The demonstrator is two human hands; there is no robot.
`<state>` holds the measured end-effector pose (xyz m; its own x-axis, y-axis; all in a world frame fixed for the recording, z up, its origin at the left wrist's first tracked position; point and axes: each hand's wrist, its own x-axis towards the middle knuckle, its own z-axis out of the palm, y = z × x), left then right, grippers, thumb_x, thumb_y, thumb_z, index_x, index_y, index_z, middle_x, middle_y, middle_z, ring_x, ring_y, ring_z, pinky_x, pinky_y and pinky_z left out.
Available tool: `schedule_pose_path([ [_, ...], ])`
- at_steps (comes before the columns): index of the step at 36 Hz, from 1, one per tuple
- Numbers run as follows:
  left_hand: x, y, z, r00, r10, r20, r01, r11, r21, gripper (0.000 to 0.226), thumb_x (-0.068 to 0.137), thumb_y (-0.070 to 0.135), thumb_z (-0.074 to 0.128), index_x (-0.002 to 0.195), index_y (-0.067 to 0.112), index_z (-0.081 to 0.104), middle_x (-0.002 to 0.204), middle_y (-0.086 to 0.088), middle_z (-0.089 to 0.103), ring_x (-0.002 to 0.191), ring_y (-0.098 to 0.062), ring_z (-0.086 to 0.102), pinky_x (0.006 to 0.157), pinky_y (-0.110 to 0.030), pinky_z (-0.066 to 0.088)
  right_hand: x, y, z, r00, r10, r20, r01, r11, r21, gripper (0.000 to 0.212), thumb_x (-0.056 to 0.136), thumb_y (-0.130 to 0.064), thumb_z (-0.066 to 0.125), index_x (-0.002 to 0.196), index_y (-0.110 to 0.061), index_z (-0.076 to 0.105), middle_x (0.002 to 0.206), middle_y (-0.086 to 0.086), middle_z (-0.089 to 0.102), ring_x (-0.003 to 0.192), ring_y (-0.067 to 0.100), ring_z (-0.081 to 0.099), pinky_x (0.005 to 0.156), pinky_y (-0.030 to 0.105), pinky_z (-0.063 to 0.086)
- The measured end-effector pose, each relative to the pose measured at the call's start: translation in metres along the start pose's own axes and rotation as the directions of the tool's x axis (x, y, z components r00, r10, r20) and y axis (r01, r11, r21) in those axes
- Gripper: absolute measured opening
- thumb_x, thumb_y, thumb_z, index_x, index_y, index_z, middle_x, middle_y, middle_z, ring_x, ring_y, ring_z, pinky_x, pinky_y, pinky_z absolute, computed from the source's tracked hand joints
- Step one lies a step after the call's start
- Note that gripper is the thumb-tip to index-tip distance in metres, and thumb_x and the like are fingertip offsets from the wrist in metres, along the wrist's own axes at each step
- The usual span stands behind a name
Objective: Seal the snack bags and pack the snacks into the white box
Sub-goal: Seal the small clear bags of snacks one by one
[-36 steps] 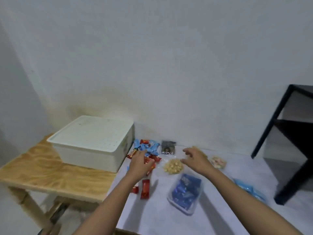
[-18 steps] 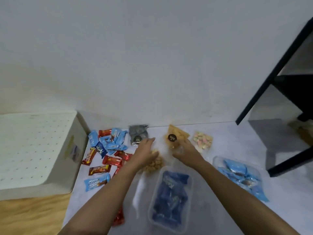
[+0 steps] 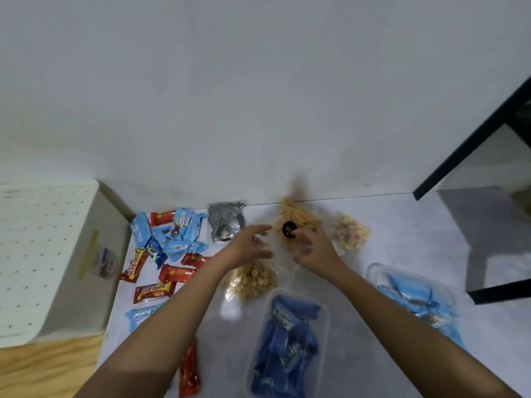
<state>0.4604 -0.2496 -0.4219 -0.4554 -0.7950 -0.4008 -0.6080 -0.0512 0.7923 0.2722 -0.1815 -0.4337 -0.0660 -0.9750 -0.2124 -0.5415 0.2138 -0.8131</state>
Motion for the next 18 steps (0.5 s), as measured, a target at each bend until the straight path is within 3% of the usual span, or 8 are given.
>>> schedule_pose_path([
  [4, 0.002, 0.011, -0.007, 0.998, -0.055, 0.000, 0.054, 0.985, -0.166, 0.052, 0.075, 0.007, 0.072, 0.124, 0.017, 0.056, 0.113, -0.002, 0.059, 0.095, -0.019, 0.059, 0.088, -0.032, 0.050, -0.001, -0.005, -0.011, 0.998, -0.036, 0.045, 0.035, 0.999, 0.034, 0.054, 0.070, -0.003, 0.074, 0.120, -0.014, 0.058, 0.125, 0.009, 0.044, 0.111, 0.021, 0.051, 0.081, 0.016, 0.045],
  [7, 0.003, 0.017, -0.008, 0.994, -0.102, -0.028, 0.092, 0.967, -0.237, 0.050, 0.075, 0.002, 0.070, 0.122, 0.010, 0.057, 0.111, -0.008, 0.061, 0.098, -0.020, 0.058, 0.089, -0.031, 0.048, -0.008, -0.014, -0.020, 0.990, -0.098, 0.099, 0.097, 0.995, 0.012, 0.055, 0.071, -0.010, 0.078, 0.122, -0.015, 0.058, 0.128, 0.002, 0.044, 0.116, 0.012, 0.044, 0.091, 0.013, 0.034],
  [9, 0.002, 0.021, -0.008, 0.990, -0.136, -0.027, 0.118, 0.927, -0.355, 0.047, 0.077, -0.007, 0.065, 0.123, 0.000, 0.054, 0.104, -0.010, 0.061, 0.093, -0.019, 0.058, 0.081, -0.026, 0.047, -0.015, -0.019, -0.023, 0.984, -0.128, 0.126, 0.128, 0.992, 0.011, 0.057, 0.072, -0.017, 0.079, 0.124, -0.016, 0.056, 0.132, 0.000, 0.041, 0.117, 0.008, 0.041, 0.094, 0.014, 0.032],
  [12, -0.002, 0.031, -0.009, 0.987, -0.157, -0.021, 0.121, 0.833, -0.540, 0.034, 0.082, -0.011, 0.055, 0.116, -0.005, 0.054, 0.086, -0.011, 0.060, 0.077, -0.017, 0.060, 0.064, -0.016, 0.051, -0.023, -0.024, -0.027, 0.983, -0.136, 0.126, 0.132, 0.990, 0.041, 0.059, 0.072, -0.025, 0.079, 0.126, -0.021, 0.054, 0.136, -0.006, 0.039, 0.121, 0.008, 0.043, 0.088, 0.014, 0.041],
  [15, -0.008, 0.043, -0.008, 0.985, -0.163, -0.047, 0.097, 0.767, -0.634, 0.015, 0.082, -0.010, 0.055, 0.091, 0.001, 0.059, 0.078, -0.010, 0.057, 0.071, -0.014, 0.057, 0.063, -0.013, 0.050, -0.031, -0.027, -0.034, 0.974, -0.175, 0.143, 0.170, 0.984, 0.049, 0.062, 0.072, -0.027, 0.079, 0.127, -0.024, 0.052, 0.133, -0.013, 0.038, 0.121, 0.003, 0.040, 0.086, 0.005, 0.037],
  [18, -0.011, 0.045, -0.008, 0.988, -0.138, -0.066, 0.059, 0.742, -0.668, 0.010, 0.083, -0.005, 0.057, 0.081, 0.004, 0.056, 0.079, -0.009, 0.051, 0.075, -0.014, 0.051, 0.066, -0.013, 0.049, -0.035, -0.027, -0.038, 0.967, -0.218, 0.131, 0.221, 0.975, -0.004, 0.054, 0.075, -0.021, 0.077, 0.124, -0.020, 0.056, 0.126, -0.012, 0.044, 0.116, 0.005, 0.045, 0.091, 0.019, 0.045],
])
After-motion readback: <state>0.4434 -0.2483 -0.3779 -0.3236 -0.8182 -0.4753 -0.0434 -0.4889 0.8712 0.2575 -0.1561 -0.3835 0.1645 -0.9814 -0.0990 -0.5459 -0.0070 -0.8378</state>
